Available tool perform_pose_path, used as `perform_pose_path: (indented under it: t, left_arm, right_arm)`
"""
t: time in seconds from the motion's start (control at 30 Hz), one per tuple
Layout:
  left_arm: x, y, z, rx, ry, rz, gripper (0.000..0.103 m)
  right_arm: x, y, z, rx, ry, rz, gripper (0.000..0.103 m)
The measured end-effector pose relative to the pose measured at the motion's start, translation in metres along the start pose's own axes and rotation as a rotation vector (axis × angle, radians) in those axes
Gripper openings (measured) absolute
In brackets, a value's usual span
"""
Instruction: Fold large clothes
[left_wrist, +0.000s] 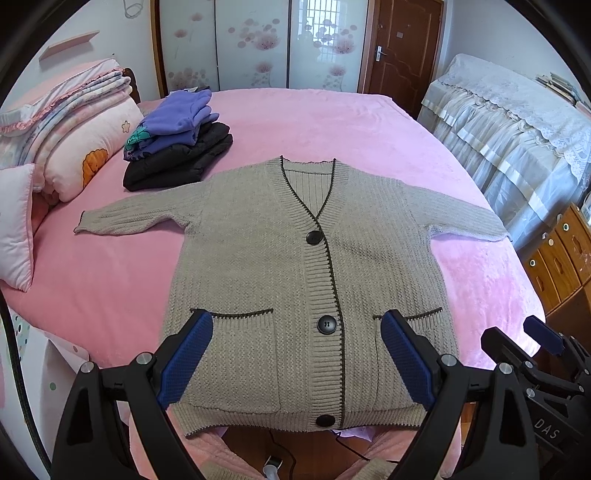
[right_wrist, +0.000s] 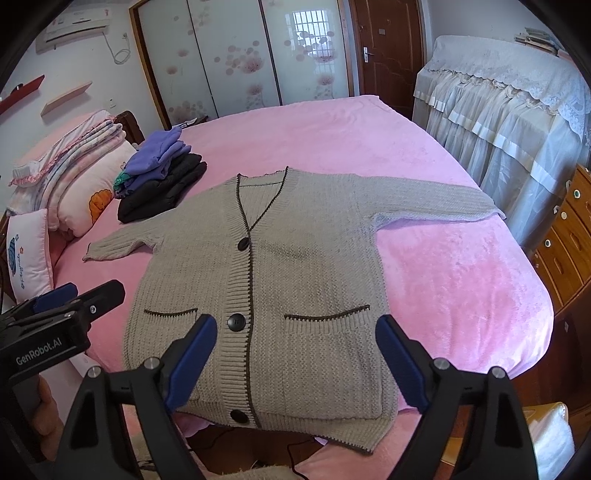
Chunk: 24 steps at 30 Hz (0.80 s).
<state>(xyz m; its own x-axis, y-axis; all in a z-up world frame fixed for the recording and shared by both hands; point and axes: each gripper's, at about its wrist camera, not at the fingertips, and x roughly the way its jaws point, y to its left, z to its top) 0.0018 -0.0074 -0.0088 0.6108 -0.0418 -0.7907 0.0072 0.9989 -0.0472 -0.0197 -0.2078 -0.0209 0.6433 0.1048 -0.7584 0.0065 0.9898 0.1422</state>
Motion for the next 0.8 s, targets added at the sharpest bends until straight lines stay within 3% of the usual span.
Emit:
perform_pose_path:
  t: [0.8]
  left_arm:
    - [0.017,-0.027,0.019,0.064,0.011,0.038,0.092]
  right_arm:
    - [0.020,-0.031,0.015,0.059,0.010,-0.012,0.083]
